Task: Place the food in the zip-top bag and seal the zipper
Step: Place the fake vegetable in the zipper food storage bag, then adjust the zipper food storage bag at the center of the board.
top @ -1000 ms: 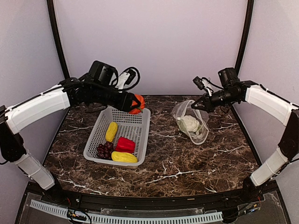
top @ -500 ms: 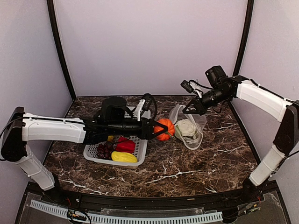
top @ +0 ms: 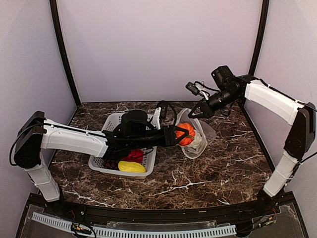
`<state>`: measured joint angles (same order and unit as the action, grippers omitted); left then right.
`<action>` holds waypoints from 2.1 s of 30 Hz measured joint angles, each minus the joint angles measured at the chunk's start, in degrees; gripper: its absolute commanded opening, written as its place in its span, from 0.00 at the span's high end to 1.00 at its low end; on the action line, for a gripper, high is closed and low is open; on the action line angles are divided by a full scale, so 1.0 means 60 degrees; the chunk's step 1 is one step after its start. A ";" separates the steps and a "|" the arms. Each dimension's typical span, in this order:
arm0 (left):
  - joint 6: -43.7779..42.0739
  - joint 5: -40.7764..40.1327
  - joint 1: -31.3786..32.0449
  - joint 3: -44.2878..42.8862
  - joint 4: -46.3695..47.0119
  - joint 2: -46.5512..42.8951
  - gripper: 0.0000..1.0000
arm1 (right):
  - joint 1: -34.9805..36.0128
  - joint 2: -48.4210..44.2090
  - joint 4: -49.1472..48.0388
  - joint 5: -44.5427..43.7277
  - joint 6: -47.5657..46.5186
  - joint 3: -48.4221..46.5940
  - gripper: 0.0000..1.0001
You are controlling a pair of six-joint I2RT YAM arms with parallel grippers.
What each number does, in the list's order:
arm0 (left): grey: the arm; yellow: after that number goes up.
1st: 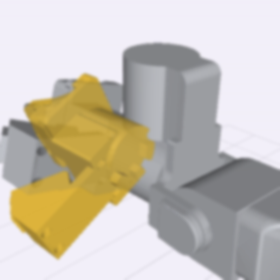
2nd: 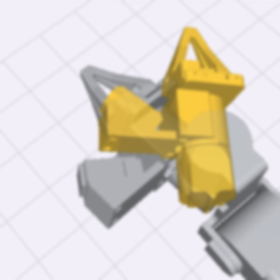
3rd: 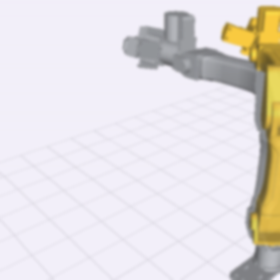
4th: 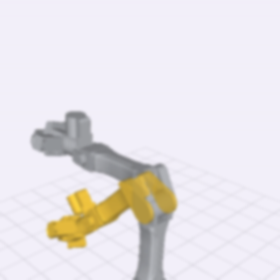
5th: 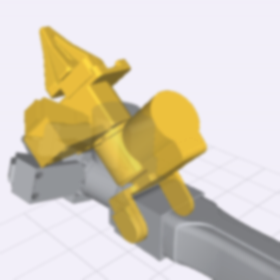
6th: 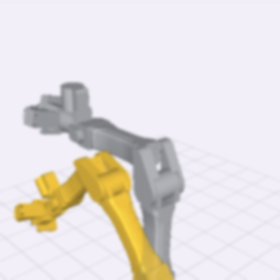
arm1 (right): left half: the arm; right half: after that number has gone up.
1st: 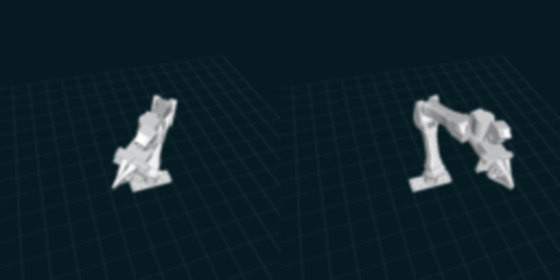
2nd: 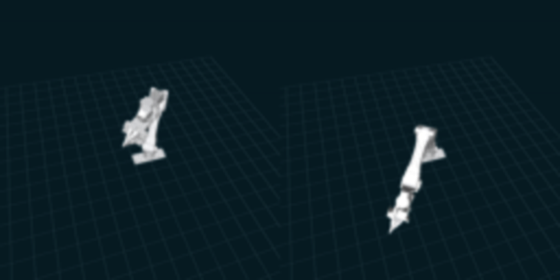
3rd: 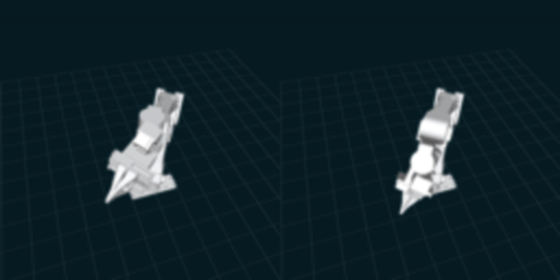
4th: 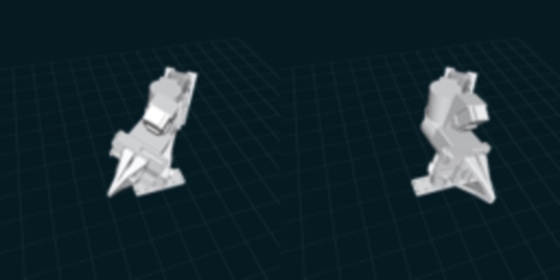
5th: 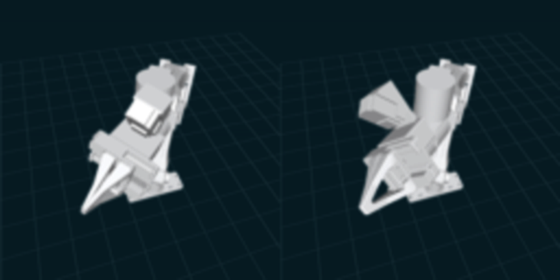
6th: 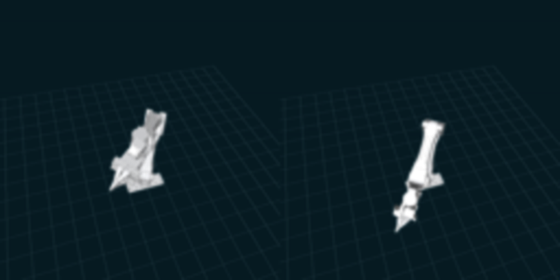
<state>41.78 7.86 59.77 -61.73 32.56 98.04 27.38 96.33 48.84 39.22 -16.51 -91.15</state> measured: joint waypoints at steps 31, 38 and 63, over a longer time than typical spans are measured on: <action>0.2867 -0.3311 -0.0011 -0.4302 -0.1603 0.4113 0.35 | 0.0178 -0.0004 0.0098 0.0488 0.1202 -0.0106 1.00; 0.2827 -0.3217 -0.0011 -0.4455 -0.1734 0.4127 0.23 | 0.0168 -0.0299 0.0106 0.0331 0.1202 -0.0186 1.00; -0.0208 -0.2288 0.0000 -0.4557 -0.3071 0.1690 0.20 | -0.1749 -0.0590 0.0026 -0.2390 0.1275 -0.0976 1.00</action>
<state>40.53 -5.87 59.77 -89.08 14.13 108.18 16.88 92.79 48.99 24.88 -8.86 -97.01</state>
